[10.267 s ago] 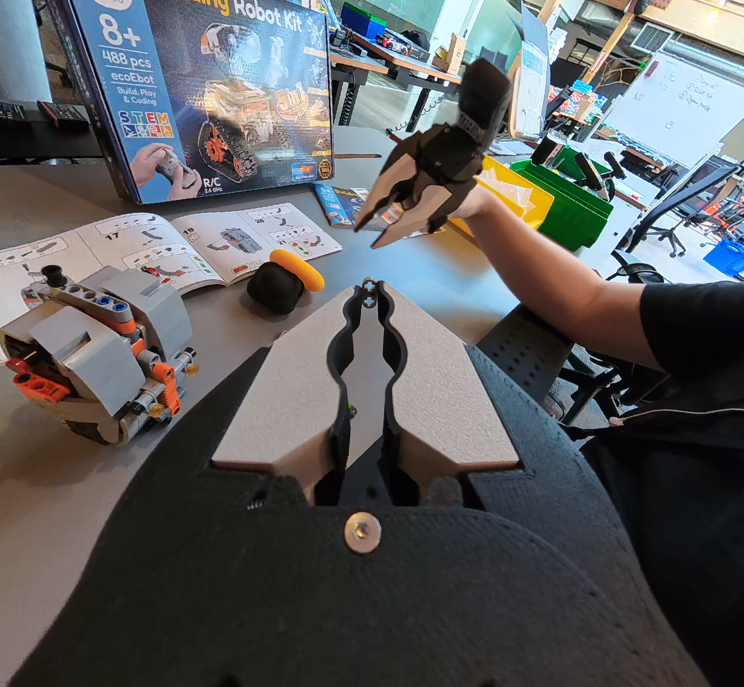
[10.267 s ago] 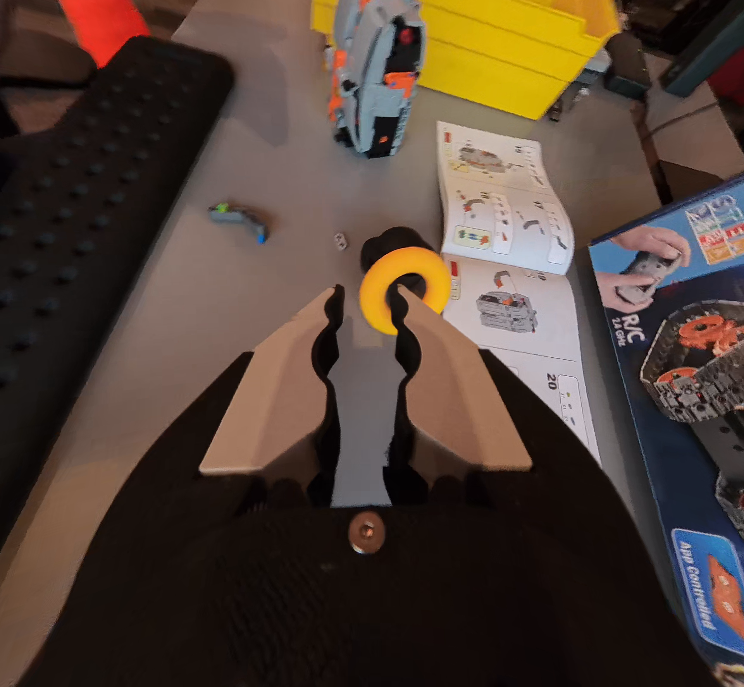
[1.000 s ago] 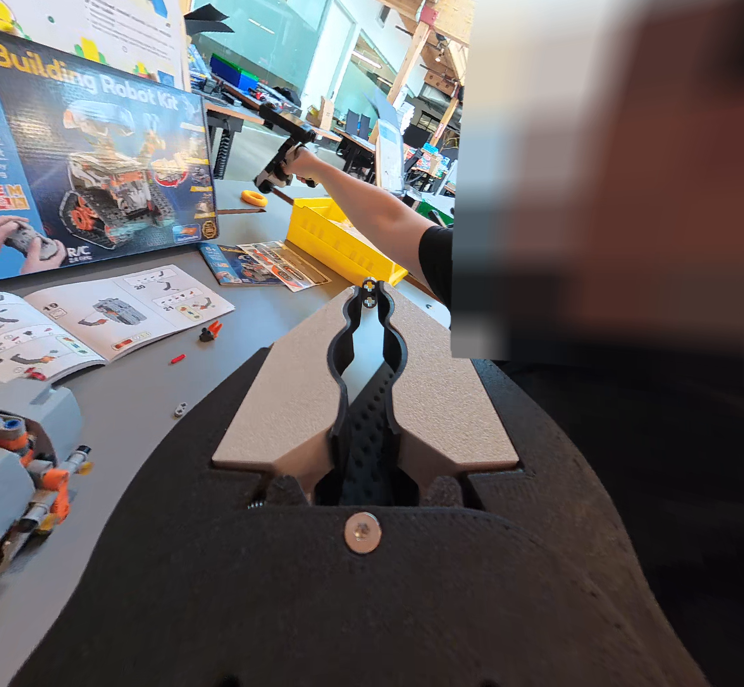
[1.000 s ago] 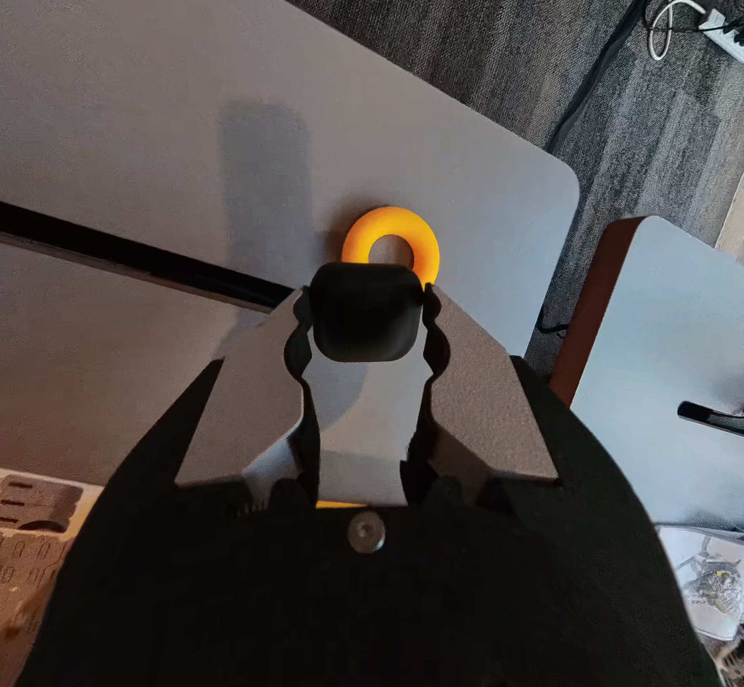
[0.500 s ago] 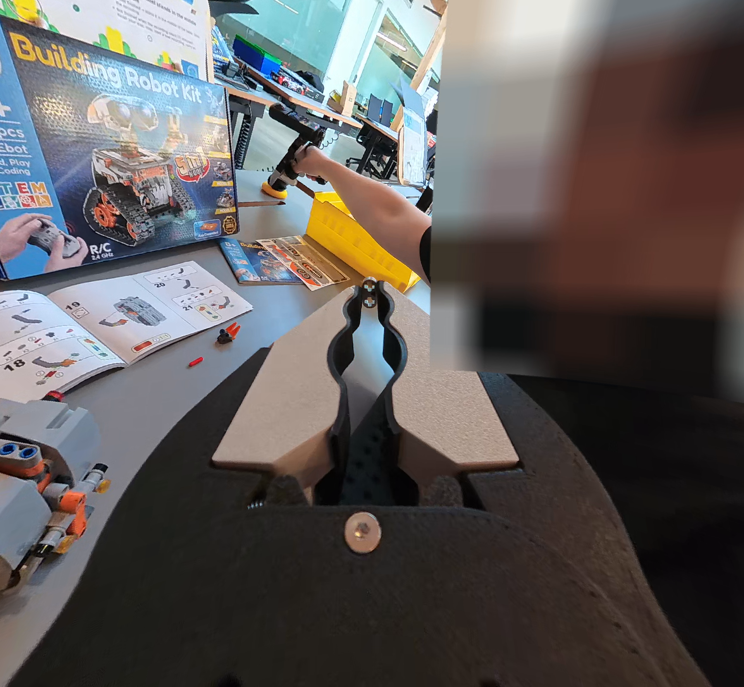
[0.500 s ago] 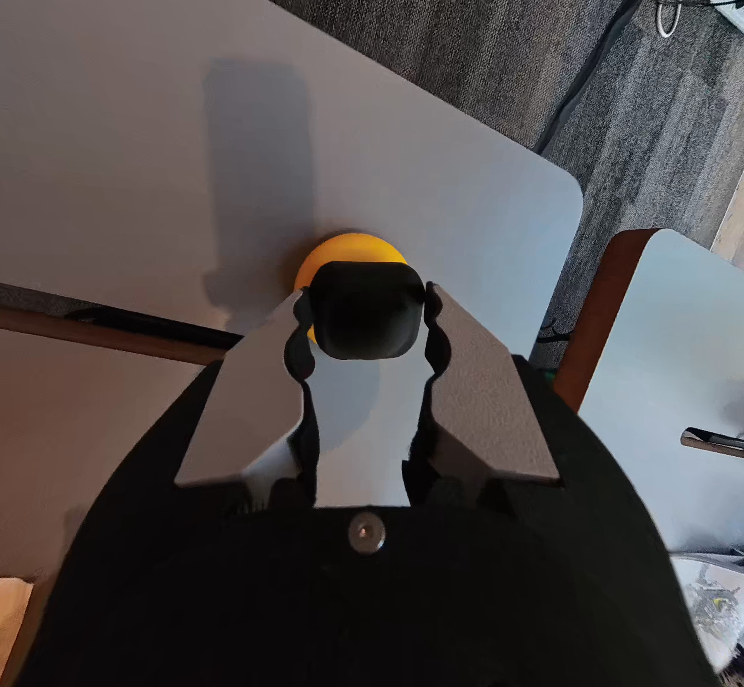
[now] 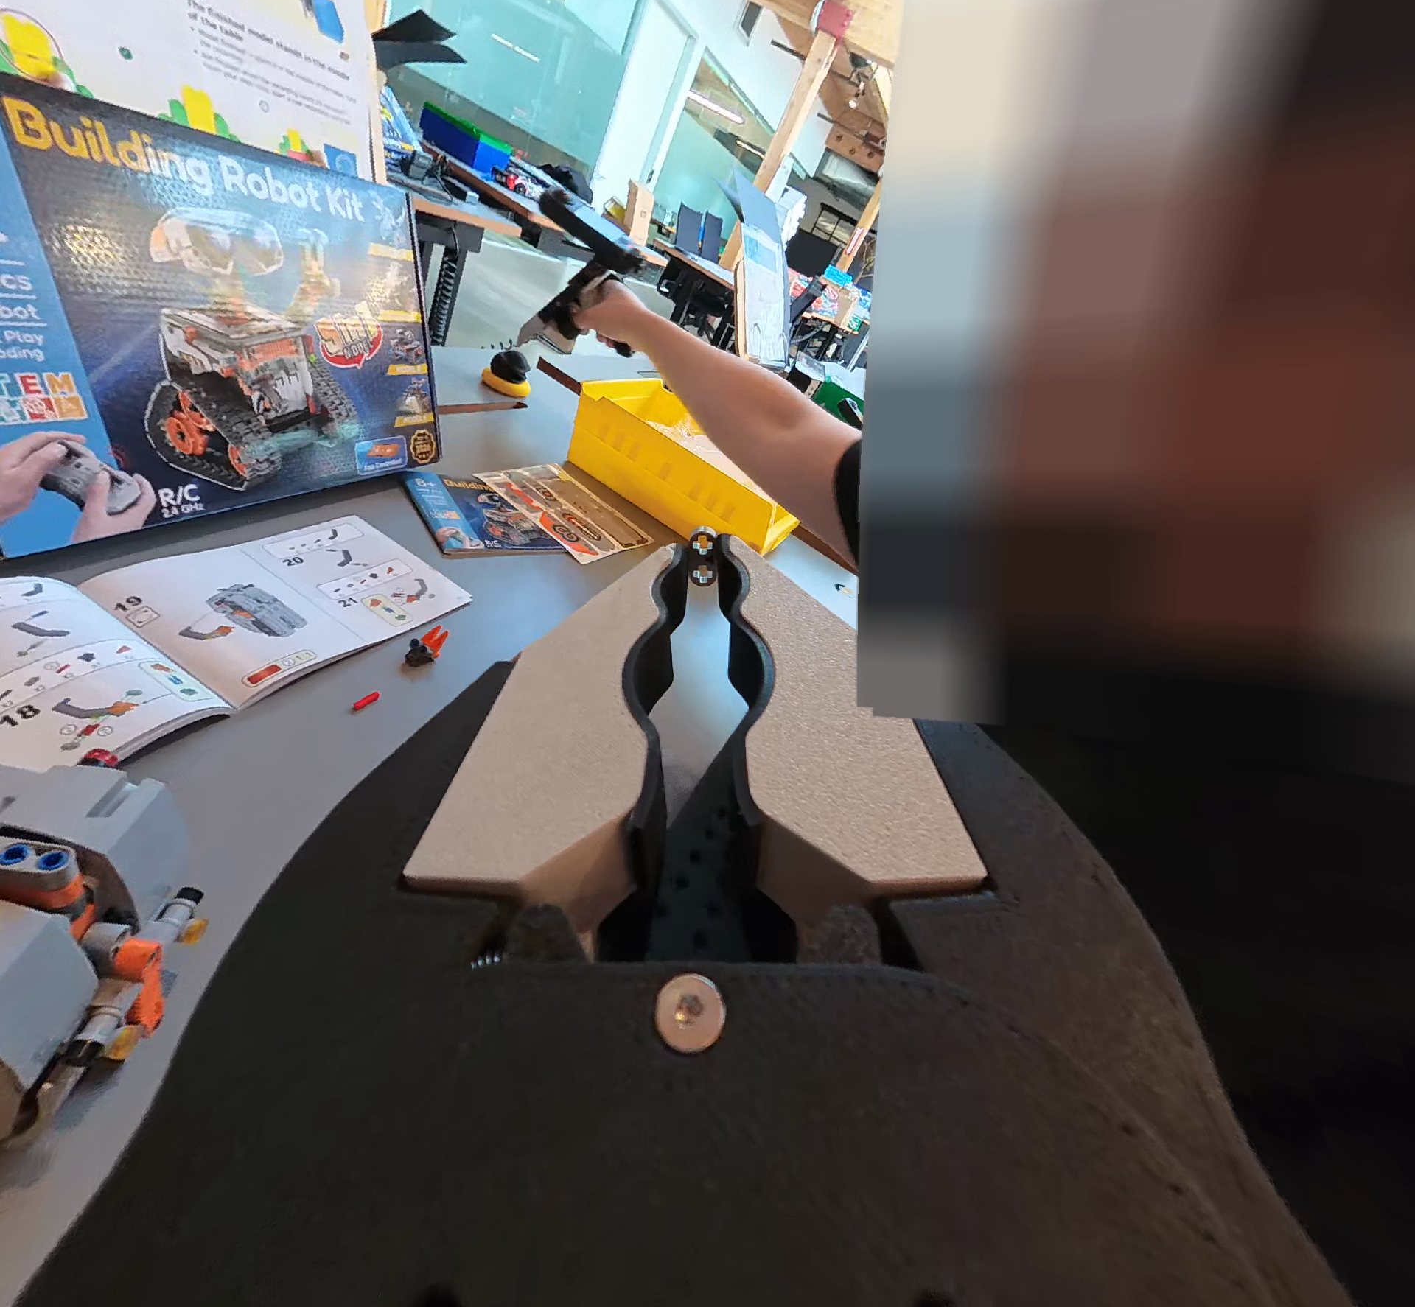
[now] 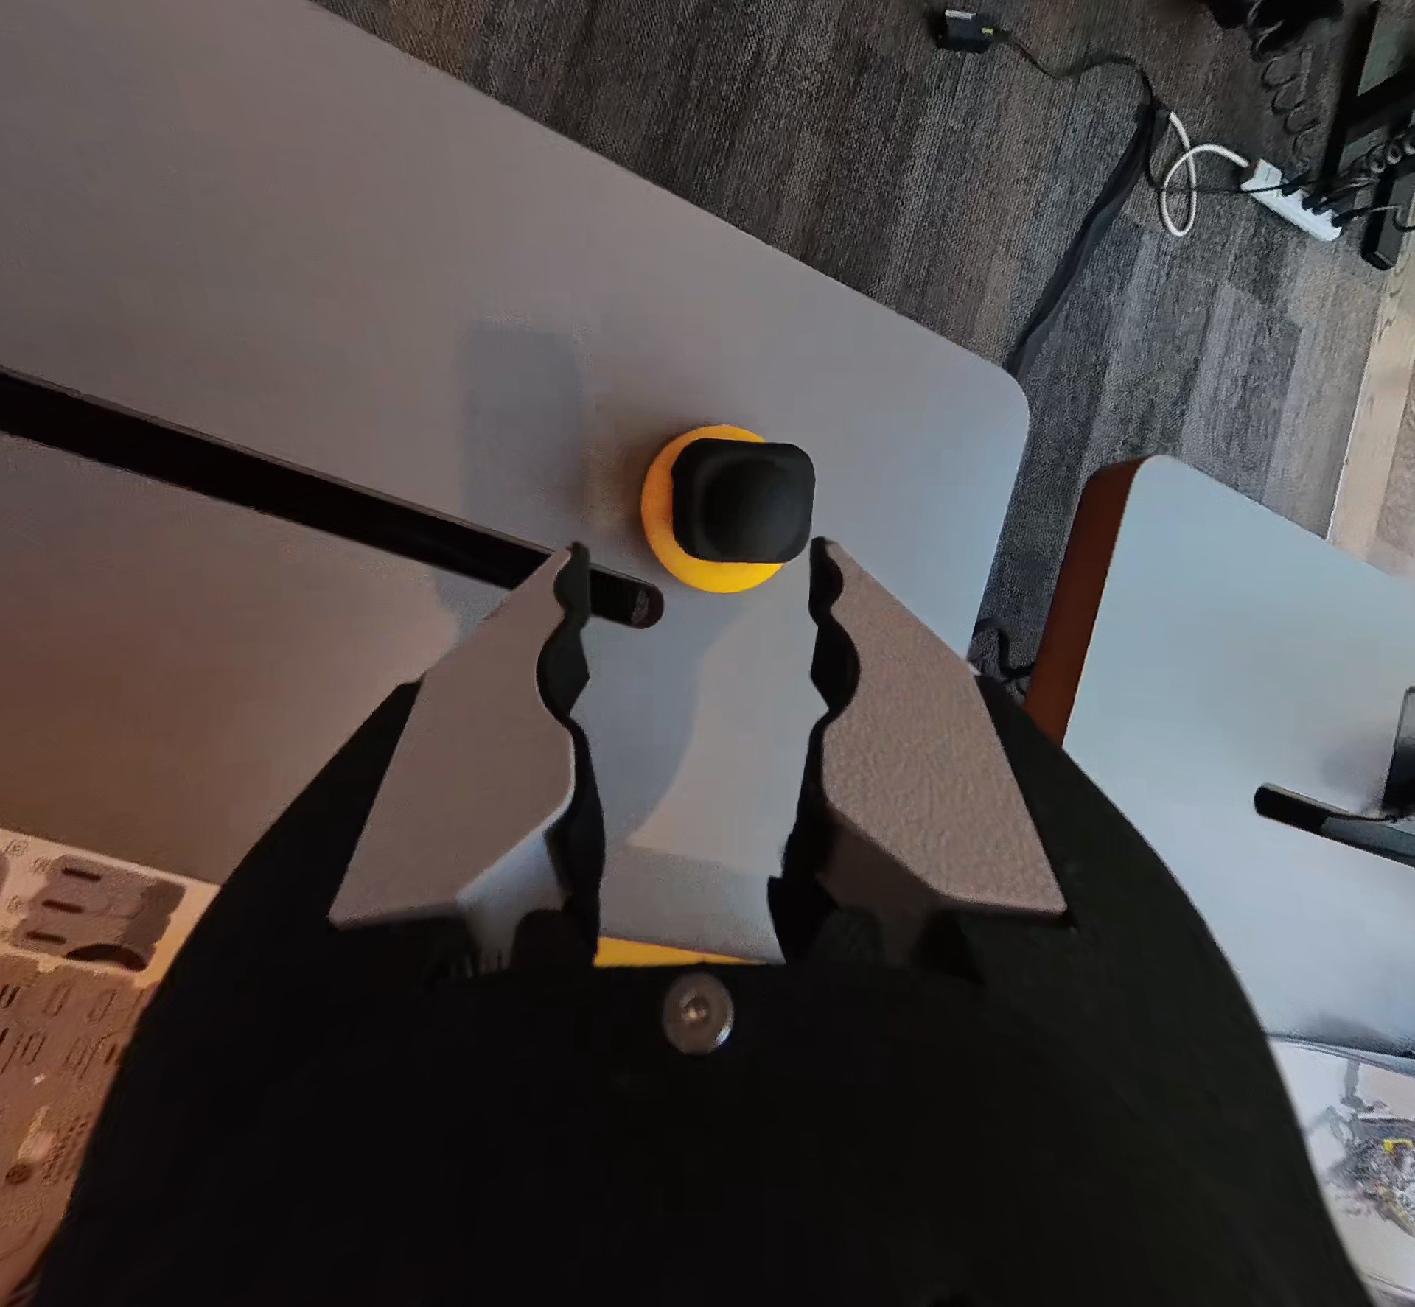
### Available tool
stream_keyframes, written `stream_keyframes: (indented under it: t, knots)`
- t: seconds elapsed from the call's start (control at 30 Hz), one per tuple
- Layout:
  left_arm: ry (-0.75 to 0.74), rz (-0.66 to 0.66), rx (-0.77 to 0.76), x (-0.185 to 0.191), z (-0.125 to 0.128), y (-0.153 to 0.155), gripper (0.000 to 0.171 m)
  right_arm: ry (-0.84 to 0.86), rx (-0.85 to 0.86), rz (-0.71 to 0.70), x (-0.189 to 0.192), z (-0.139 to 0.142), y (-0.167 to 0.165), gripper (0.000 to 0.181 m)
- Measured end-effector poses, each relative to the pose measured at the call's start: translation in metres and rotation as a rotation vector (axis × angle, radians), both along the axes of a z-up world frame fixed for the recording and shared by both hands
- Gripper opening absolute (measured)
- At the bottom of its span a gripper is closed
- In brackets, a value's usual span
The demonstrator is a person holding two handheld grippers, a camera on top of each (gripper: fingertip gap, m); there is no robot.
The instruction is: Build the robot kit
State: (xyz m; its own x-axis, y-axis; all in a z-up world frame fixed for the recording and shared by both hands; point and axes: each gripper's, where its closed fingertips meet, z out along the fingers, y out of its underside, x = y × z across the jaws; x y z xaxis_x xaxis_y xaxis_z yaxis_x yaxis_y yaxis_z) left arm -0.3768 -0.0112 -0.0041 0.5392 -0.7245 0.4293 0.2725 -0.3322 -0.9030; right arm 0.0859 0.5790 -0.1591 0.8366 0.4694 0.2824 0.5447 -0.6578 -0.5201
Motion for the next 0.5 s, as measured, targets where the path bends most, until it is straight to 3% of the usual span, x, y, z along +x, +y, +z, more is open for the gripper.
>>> stream_keyframes:
  t: [0.03,0.23,0.4,0.5]
  knots:
    - [0.002,-0.004,0.008,0.000,0.000,-0.001,0.005,0.018,0.027,0.013,-0.006,0.009,-0.010,0.058]
    - [0.019,-0.020,0.018,-0.001,-0.013,-0.005,0.005,0.130,0.201,0.115,-0.054,0.068,-0.106,0.058]
    - [0.055,-0.006,-0.005,0.000,-0.040,-0.008,0.005,0.221,0.355,0.246,-0.107,0.103,-0.223,0.051]
    - [0.068,0.004,-0.020,0.001,-0.057,-0.012,0.005,0.314,0.376,0.399,-0.157,0.104,-0.302,0.049]
